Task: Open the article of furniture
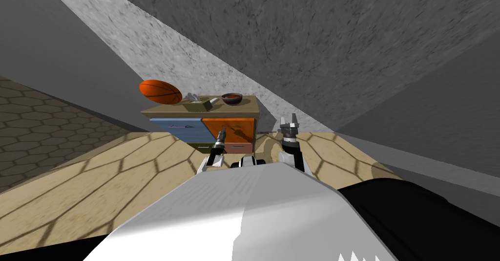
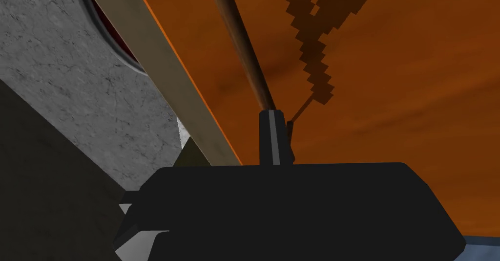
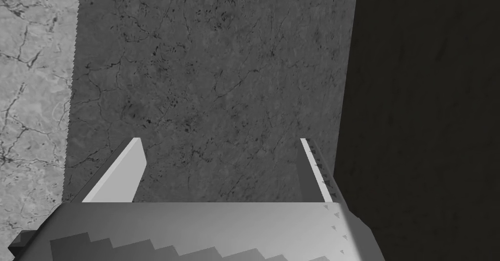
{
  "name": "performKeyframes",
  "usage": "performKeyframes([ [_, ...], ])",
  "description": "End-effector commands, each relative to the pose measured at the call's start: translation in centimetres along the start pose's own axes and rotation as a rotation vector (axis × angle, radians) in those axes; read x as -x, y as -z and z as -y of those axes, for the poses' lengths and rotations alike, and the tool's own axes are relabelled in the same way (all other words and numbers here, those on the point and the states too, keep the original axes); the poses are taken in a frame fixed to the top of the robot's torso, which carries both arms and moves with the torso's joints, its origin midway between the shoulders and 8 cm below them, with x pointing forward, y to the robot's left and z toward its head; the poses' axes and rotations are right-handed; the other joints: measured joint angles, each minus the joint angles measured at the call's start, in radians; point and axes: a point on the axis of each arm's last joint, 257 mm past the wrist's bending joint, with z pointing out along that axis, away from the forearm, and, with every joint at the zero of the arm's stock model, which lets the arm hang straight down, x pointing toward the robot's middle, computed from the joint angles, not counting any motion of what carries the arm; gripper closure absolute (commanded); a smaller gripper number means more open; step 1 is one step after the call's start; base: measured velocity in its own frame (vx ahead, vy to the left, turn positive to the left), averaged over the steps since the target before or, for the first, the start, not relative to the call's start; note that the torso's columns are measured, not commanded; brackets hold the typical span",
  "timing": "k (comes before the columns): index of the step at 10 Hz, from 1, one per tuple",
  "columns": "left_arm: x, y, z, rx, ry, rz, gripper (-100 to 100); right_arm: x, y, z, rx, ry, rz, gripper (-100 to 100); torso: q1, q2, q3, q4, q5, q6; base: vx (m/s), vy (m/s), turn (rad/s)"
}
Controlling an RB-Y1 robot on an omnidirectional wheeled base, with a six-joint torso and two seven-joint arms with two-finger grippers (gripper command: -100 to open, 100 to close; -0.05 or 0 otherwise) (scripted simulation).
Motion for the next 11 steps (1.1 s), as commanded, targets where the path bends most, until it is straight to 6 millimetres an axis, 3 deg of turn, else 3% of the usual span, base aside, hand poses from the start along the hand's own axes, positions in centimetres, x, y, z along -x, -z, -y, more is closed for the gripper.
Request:
performKeyframes([
  [1, 1.5, -0.6, -0.7, 0.008, -0.010, 0.021, 100, 0.0, 0.0, 0.0, 0.000, 0.000, 0.000, 0, 0.000, 0.003, 0.002, 0.001, 0.000, 0.000, -0.143, -0.003, -0.066],
  [11, 6.5, -3.1, -2.5, 0.035, -0.031, 0.100, 100, 0.0, 0.0, 0.0, 0.000, 0.000, 0.000, 0, -0.001, 0.000, 0.000, 0.001, 0.000, -0.001, -0.097, -0.005, -0.084],
])
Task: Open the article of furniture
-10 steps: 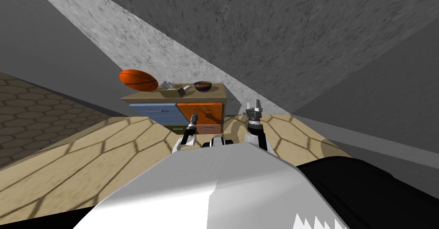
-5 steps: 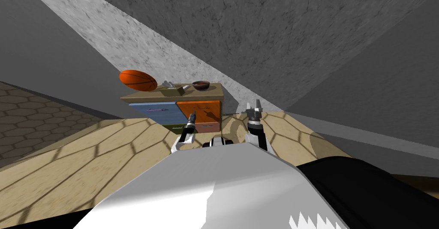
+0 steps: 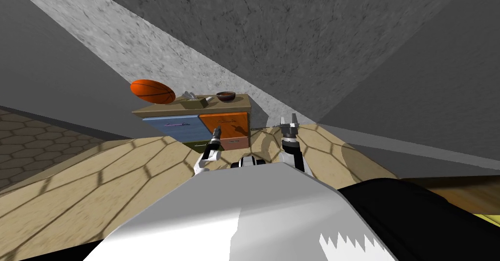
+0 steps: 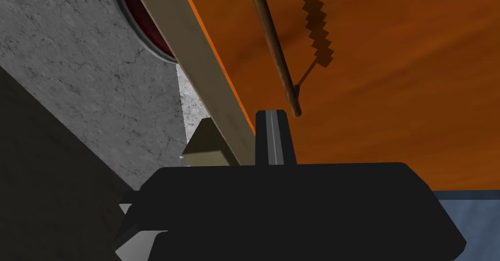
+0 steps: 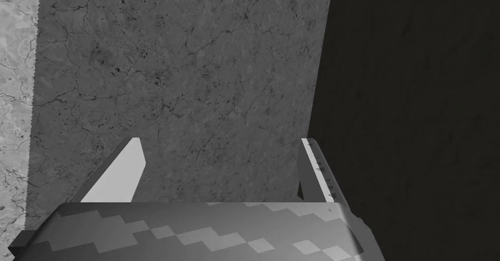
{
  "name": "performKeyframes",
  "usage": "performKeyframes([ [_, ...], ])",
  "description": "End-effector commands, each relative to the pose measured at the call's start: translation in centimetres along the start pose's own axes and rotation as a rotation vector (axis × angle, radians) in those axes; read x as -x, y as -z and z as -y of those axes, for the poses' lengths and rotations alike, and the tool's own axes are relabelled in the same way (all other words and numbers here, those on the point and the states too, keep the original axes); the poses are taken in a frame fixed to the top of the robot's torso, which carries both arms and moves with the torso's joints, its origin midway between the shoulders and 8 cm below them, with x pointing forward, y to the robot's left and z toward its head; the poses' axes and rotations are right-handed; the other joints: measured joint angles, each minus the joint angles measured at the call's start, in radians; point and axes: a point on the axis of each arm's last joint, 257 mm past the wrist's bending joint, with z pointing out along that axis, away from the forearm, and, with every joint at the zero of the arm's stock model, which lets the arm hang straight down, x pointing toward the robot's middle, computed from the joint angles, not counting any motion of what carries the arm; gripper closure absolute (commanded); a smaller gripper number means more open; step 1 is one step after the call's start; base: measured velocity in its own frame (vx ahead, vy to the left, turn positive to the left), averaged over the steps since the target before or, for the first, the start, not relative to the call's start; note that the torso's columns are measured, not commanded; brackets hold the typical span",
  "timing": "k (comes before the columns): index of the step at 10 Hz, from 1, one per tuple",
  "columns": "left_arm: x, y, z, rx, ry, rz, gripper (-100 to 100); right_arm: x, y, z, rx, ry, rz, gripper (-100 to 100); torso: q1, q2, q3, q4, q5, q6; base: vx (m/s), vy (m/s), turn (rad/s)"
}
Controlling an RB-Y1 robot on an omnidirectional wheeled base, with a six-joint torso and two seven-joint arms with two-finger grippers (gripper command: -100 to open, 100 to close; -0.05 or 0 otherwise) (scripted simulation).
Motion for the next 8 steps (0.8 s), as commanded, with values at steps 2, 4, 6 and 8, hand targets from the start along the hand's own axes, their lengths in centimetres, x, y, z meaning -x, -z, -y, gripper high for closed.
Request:
performKeyframes([
  [2, 1.5, -0.8, -0.5, 0.010, -0.002, 0.027, 100, 0.0, 0.0, 0.0, 0.000, 0.000, 0.000, 0, 0.000, -0.001, -0.001, 0.000, 0.000, 0.001, -0.086, -0.011, -0.104],
  [4, 2.6, -1.4, -0.8, 0.016, -0.005, 0.045, 100, 0.0, 0.0, 0.0, 0.000, 0.000, 0.000, 0, 0.000, 0.000, 0.000, 0.000, 0.000, 0.000, -0.090, -0.015, -0.072],
  [6, 3.7, -2.0, -1.0, 0.022, -0.008, 0.063, 100, 0.0, 0.0, 0.0, 0.000, 0.000, 0.000, 0, 0.000, 0.001, 0.000, 0.000, 0.000, 0.000, -0.099, -0.020, -0.085],
  [8, 3.5, -2.4, -1.3, 0.037, -0.008, 0.053, -100, 0.0, 0.0, 0.0, 0.000, 0.000, 0.000, 0, 0.001, -0.003, -0.002, -0.001, 0.000, 0.000, 0.021, -0.006, -0.019],
])
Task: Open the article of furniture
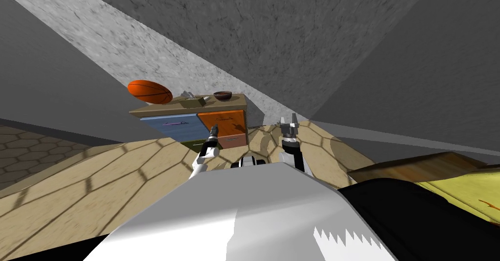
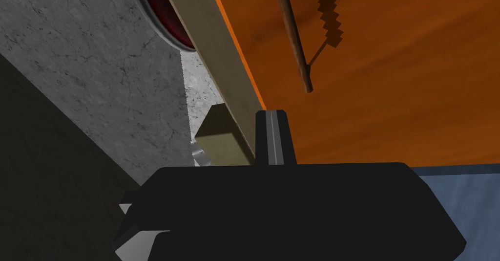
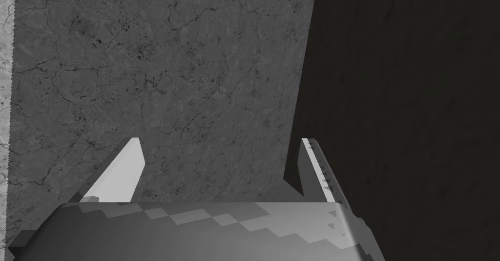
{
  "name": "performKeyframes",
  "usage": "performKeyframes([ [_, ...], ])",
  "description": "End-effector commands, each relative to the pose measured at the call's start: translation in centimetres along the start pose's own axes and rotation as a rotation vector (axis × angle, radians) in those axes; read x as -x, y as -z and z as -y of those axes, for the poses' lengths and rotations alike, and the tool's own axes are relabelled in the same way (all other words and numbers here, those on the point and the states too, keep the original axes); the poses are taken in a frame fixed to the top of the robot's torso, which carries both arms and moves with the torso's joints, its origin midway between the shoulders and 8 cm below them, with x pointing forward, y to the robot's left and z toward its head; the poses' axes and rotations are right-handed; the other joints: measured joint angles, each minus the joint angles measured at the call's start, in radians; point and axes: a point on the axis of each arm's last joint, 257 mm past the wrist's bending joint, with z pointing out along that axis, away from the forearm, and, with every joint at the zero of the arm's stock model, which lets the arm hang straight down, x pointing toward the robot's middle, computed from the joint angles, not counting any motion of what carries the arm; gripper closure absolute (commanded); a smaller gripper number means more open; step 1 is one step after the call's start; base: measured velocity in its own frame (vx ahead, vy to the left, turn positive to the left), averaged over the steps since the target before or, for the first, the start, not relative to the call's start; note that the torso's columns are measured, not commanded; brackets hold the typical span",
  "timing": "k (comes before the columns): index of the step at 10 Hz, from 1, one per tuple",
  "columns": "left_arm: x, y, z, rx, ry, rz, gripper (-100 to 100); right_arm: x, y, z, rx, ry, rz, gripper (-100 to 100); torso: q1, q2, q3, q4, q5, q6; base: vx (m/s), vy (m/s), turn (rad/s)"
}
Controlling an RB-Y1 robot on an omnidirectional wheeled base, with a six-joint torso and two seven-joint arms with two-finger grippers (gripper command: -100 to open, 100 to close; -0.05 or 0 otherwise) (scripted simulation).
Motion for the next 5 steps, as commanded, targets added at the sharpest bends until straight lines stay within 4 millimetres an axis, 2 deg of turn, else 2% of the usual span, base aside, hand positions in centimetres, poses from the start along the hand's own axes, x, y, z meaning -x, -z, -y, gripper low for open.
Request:
performKeyframes([
  [1, -0.03, -0.52, -0.40, 0.020, 0.003, -0.010, -100, 0.00, 0.01, 0.00, 0.000, 0.000, 0.000, 0, 0.000, -0.005, -0.003, -0.001, 0.000, 0.000, 0.143, 0.027, -0.026],
  [3, -0.05, -0.99, -0.76, 0.039, 0.005, -0.019, -100, 0.01, 0.01, 0.00, 0.000, 0.000, 0.000, 0, 0.001, -0.003, -0.002, -0.001, 0.000, 0.000, 0.176, 0.028, -0.022],
  [5, 0.61, -0.75, -0.77, 0.033, 0.004, -0.016, -100, 0.01, 0.01, 0.00, 0.000, 0.000, 0.000, 0, -0.002, 0.008, 0.004, 0.002, 0.000, 0.000, 0.061, -0.002, -0.001],
])
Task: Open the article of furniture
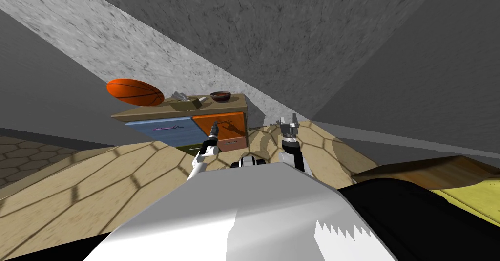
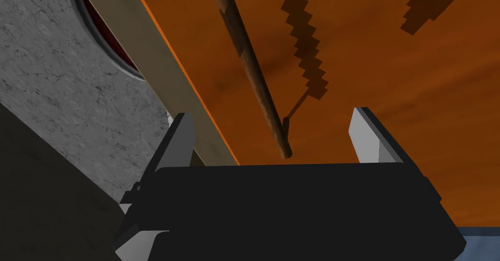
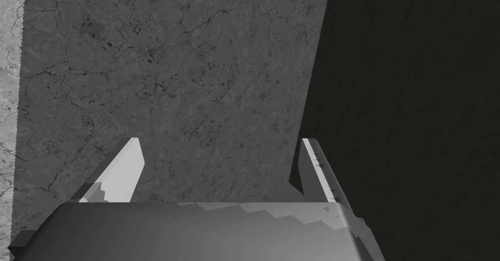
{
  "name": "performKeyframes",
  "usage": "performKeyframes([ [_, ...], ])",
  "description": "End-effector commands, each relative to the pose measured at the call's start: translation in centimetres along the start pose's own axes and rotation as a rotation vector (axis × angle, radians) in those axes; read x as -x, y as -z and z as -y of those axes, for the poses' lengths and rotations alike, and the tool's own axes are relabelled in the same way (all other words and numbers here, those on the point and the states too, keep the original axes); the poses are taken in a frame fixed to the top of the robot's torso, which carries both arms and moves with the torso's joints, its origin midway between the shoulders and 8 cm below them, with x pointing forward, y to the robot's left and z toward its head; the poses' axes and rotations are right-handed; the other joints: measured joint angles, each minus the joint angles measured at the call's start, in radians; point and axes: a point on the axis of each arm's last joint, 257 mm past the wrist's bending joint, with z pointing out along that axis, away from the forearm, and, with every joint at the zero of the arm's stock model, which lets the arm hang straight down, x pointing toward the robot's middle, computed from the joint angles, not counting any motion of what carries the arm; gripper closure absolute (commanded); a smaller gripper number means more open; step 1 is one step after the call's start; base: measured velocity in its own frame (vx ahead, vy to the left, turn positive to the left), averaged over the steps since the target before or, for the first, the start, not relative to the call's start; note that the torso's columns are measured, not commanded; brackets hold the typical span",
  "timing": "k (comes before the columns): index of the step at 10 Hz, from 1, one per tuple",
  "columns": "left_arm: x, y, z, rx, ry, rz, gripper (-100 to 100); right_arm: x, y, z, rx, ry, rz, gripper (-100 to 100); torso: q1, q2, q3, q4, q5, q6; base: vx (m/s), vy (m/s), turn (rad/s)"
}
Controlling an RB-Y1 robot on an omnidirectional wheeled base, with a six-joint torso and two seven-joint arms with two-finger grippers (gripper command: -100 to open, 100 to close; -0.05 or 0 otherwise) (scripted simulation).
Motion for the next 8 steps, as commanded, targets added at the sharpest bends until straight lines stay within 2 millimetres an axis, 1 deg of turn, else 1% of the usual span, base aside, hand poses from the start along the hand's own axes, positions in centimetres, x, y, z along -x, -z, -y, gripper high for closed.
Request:
performKeyframes([
  [1, 1.3, 0.3, -0.2, 0.000, 0.001, 0.001, -100, 0.0, 0.0, 0.0, 0.000, 0.000, 0.000, 0, -0.001, 0.002, 0.002, 0.001, 0.000, 0.000, 0.046, -0.042, 0.004],
  [8, 5.4, 1.4, -0.6, -0.002, 0.001, -0.003, -100, 0.0, 0.0, 0.0, 0.000, 0.000, 0.000, 0, 0.002, -0.006, -0.003, -0.001, 0.001, 0.000, 0.052, -0.061, 0.005],
])
